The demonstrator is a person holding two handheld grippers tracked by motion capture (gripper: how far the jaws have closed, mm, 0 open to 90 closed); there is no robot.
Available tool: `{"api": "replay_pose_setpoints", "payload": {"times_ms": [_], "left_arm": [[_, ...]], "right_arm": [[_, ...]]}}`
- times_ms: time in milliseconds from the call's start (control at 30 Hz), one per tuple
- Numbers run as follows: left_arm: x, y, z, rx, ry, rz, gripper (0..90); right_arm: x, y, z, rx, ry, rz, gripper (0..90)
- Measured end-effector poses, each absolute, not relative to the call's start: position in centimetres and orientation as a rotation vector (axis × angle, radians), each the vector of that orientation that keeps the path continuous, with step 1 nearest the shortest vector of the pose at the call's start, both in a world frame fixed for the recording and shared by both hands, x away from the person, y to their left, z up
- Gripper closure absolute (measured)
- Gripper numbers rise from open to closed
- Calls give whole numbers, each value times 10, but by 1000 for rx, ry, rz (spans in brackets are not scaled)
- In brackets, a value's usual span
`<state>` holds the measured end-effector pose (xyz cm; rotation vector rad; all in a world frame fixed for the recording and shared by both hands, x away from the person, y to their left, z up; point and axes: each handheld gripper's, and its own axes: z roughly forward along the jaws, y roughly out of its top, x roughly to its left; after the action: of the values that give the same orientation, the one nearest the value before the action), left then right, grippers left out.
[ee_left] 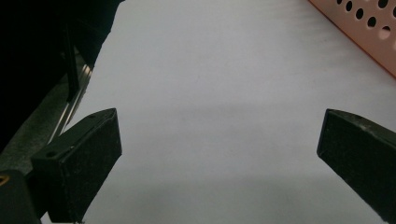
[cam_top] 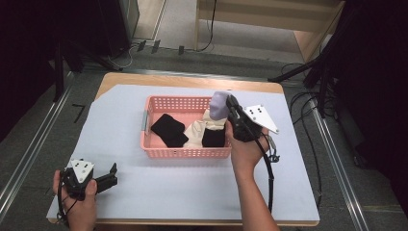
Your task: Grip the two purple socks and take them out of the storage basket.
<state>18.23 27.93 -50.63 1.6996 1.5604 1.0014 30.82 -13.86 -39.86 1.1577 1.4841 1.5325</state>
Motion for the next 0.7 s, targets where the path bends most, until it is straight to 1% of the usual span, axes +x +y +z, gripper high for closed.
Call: {"api": "replay_pose_setpoints", "payload": {"times_ms": [100, 233, 433, 467, 567, 700], "left_arm": [[182, 279, -506, 1698, 1561, 1002, 7], [182, 279, -507, 1694, 1558, 1012, 7], [182, 278, -507, 1696, 1561, 1011, 7], [182, 278, -507, 1698, 1560, 1010, 7], [182, 278, -507, 1698, 1558, 1013, 7], [182, 278, -507, 1700, 1556, 1016, 7]], "right_arm": [[307, -147, -399, 1173, 1469, 1520, 887], [305, -172, -402, 1201, 1433, 1486, 887], [305, -196, -411, 1239, 1413, 1432, 887], [305, -205, -417, 1259, 1406, 1414, 886], [306, -213, -422, 1269, 1398, 1391, 886], [308, -230, -444, 1337, 1406, 1325, 886]]}}
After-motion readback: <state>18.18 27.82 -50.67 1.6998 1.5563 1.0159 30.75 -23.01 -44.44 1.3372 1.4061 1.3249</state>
